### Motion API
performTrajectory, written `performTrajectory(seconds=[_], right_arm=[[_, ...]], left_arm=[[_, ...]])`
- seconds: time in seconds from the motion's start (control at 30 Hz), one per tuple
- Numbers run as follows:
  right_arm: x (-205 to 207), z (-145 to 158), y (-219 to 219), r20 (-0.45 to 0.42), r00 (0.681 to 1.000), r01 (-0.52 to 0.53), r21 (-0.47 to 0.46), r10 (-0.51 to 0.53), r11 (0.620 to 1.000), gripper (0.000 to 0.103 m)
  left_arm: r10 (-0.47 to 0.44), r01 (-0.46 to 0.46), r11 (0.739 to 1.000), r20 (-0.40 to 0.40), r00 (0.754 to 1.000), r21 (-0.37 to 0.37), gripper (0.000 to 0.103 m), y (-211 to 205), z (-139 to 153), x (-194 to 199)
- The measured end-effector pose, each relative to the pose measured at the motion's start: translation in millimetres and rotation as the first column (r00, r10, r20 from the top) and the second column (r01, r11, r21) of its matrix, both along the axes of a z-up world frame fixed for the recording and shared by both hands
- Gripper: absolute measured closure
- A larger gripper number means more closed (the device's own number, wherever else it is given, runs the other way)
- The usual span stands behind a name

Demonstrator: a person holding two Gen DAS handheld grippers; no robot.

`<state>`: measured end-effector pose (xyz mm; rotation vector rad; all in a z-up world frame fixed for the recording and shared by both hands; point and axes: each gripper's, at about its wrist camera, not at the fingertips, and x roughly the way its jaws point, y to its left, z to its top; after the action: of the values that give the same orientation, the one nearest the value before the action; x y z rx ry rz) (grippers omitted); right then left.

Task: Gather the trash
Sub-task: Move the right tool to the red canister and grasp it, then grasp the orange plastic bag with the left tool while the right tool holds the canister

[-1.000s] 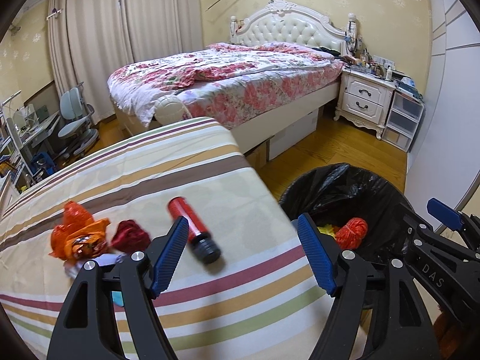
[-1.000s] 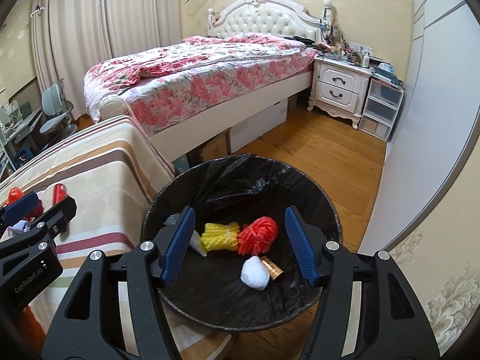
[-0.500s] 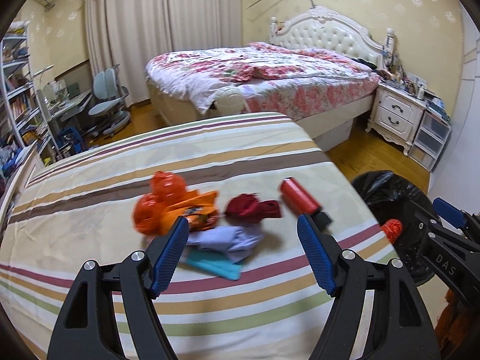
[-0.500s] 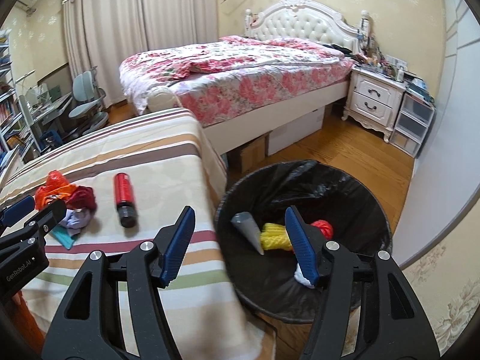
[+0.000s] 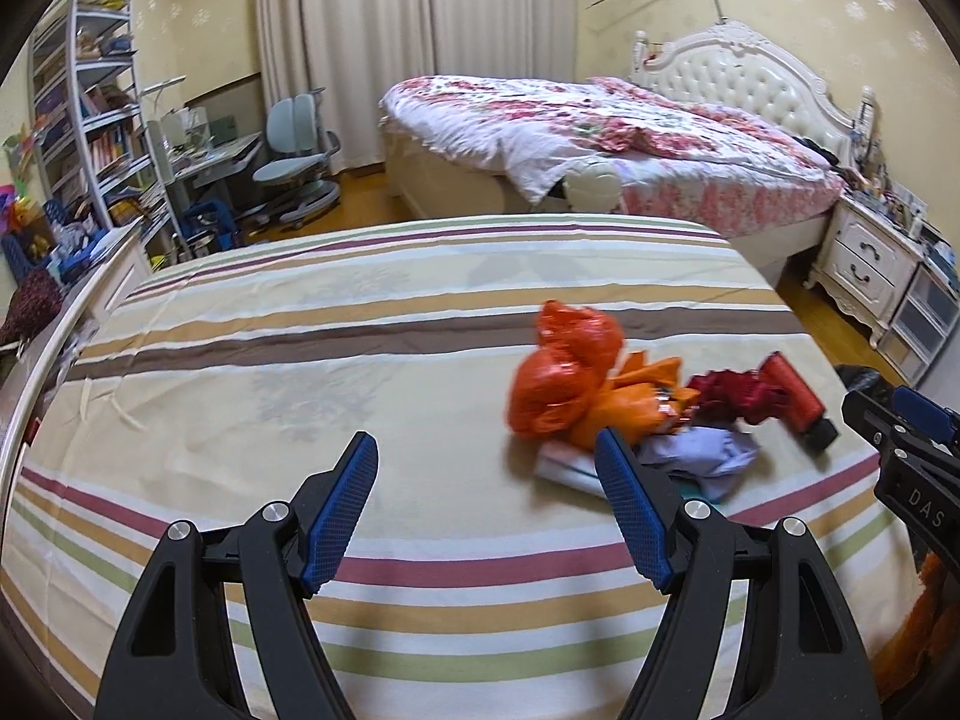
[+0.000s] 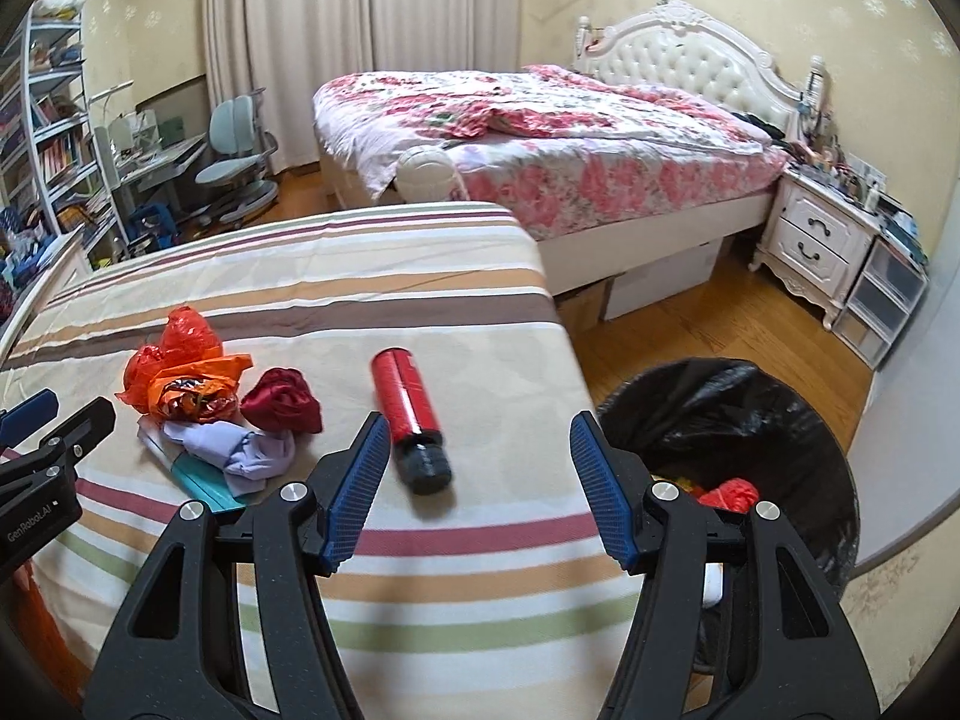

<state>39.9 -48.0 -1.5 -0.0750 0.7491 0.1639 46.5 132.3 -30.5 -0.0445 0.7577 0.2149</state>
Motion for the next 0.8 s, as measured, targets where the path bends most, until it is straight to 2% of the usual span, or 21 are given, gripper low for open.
performTrajectory(seconds=[0.1, 0.3, 0.5, 0.6, 0.8], right_arm=[[10.0, -4.5, 12.7, -0.021, 1.000, -0.017, -0.018, 0.017, 1.000, 0.042], [25.7, -13.0, 26.7, -0.077, 0.996, -0.039, -0.036, 0.036, 0.999, 0.053], [32.9, -23.1, 29.8, -0.116, 0.992, -0.050, -0.039, 0.045, 0.998, 0.066], [36.4, -26.9, 29.6, -0.136, 0.989, -0.058, -0.034, 0.053, 0.998, 0.079], [40.5, -27.8, 33.1, -0.138, 0.988, -0.067, -0.035, 0.062, 0.997, 0.080]], left_arm=[[0.016, -0.016, 1.000, -0.011, 1.000, -0.009, 0.030, 11.0, -2.5, 3.1], [-0.006, 0.006, 1.000, -0.006, 1.000, -0.019, 0.029, 13.2, -0.9, 4.0], [-0.035, 0.035, 0.999, -0.010, 0.999, -0.030, 0.029, 11.1, -2.1, 13.8], [-0.044, 0.043, 0.999, -0.018, 0.999, -0.030, 0.029, 11.8, -4.8, 20.0], [-0.053, 0.051, 0.998, -0.038, 0.998, -0.039, 0.029, 16.7, -11.4, 31.9]])
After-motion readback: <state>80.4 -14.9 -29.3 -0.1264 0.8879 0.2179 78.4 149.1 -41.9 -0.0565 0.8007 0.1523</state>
